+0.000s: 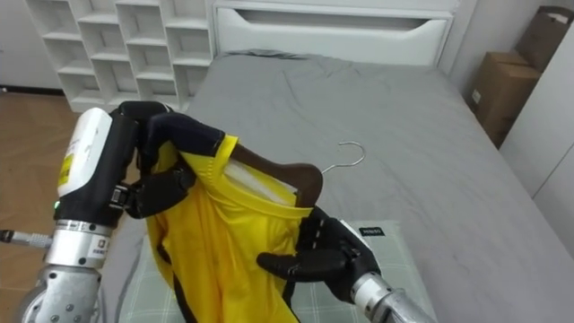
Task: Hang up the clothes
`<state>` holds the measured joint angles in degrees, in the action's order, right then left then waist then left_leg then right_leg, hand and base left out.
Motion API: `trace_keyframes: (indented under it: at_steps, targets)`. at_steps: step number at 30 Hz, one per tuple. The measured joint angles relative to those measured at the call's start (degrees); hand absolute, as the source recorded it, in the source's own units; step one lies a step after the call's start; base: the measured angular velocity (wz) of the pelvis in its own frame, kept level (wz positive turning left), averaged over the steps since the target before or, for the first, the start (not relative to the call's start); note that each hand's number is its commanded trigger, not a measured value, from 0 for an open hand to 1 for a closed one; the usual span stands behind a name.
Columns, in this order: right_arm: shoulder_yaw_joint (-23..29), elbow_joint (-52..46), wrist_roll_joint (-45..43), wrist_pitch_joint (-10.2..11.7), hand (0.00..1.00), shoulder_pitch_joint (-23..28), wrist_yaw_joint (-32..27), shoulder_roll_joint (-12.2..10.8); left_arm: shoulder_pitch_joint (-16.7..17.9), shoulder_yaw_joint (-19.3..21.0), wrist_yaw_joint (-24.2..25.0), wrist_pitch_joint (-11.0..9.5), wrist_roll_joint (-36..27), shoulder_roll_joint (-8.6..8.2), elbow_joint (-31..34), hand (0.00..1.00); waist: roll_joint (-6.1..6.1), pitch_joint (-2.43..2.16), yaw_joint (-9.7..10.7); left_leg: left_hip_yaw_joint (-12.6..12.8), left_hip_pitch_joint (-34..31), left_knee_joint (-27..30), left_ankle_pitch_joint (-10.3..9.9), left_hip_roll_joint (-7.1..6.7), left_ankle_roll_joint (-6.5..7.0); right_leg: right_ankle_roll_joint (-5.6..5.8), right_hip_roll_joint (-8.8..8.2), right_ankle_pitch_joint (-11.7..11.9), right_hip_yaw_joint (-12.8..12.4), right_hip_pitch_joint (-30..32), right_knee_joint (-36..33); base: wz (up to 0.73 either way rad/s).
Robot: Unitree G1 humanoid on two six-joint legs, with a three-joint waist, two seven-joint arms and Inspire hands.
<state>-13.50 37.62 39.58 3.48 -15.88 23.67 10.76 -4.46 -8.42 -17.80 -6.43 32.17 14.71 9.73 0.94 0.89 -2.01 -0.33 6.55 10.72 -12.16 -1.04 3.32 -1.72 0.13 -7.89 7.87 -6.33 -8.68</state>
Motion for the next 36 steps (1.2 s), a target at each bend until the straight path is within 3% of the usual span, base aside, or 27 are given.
trace_keyframes:
  at_steps: [8, 15, 16, 17, 18, 20, 26, 36]
  targets:
    - [-4.8, 0.0, 9.7, 0.0, 0.00, -0.4, -1.8, 0.6, -1.0, -1.9, -0.3, 0.6, -0.1, 0.30, 0.0, 1.00, -0.13, 0.08, -0.2, 0.3, 0.2, 0.0, 0.0, 0.01, 0.00, 0.00, -0.02, 0.0, -0.2, -0.3, 0.1, 0.00]
    - [-6.2, 0.0, 10.1, 0.0, 0.00, -0.9, -2.0, 1.3, -1.1, -2.0, -0.7, 2.1, -0.2, 0.25, 0.0, 1.00, -0.32, 0.36, -0.8, 0.3, 0.0, 0.0, 0.0, 0.01, 0.00, 0.00, 0.01, 0.0, 0.1, -0.3, 0.1, 0.00]
    - [-6.2, 0.0, 10.1, -0.1, 0.10, -1.0, -2.0, 1.4, -1.1, -2.0, -0.7, 2.3, -0.2, 0.20, 0.0, 1.00, -0.35, 0.39, -0.9, 0.3, 0.0, 0.0, 0.0, 0.01, 0.00, 0.00, 0.02, 0.0, 0.1, -0.3, 0.1, 0.00]
    - [-6.2, 0.0, 10.1, -0.4, 0.50, -1.0, -2.0, 1.6, -1.2, -2.0, -0.6, 2.4, -0.1, 0.11, 0.0, 1.00, -0.37, 0.40, -1.2, 0.3, -0.1, 0.0, 0.0, 0.01, 0.00, 0.00, 0.02, 0.0, 0.2, -0.2, 0.1, 0.00]
    - [-6.2, 0.0, 10.1, -0.4, 0.50, -1.1, -2.0, 1.6, -1.4, -2.0, -0.5, 2.5, -0.1, -0.01, 0.0, 1.00, -0.37, 0.40, -1.4, 0.2, -0.3, -0.1, 0.0, 0.02, 0.00, 0.00, 0.09, 0.0, 0.2, -0.1, 0.1, 0.00]
    - [-6.2, 0.0, 10.1, -0.6, 1.00, -1.1, -2.0, 1.6, -1.8, -2.0, -0.3, 3.0, -0.1, -0.13, 0.0, 1.00, -0.38, 0.40, -1.5, 0.1, -0.4, -0.3, 0.0, 0.02, 0.00, 0.00, 0.16, 0.0, 0.4, 0.0, 0.1, 0.05]
    - [-6.2, 0.0, 10.1, -2.3, 1.00, -1.1, -2.0, 2.9, -2.6, -1.8, -0.2, 4.0, -0.1, -0.70, 1.2, 1.00, -0.37, 0.39, -2.8, 0.1, -0.3, -0.2, 0.0, -0.08, 0.01, 0.00, 0.10, 0.0, 0.2, 0.1, 0.1, 0.01]
    - [-6.3, -0.1, 9.9, -2.3, 1.00, -1.2, -1.8, 3.6, -2.6, -2.1, 1.1, 5.4, -0.1, -1.36, 1.6, 1.00, -0.24, 0.30, -3.1, 0.1, 0.1, 0.1, 0.0, -0.05, 0.01, 0.01, -0.05, 0.0, 0.1, -0.4, 0.1, 0.00]
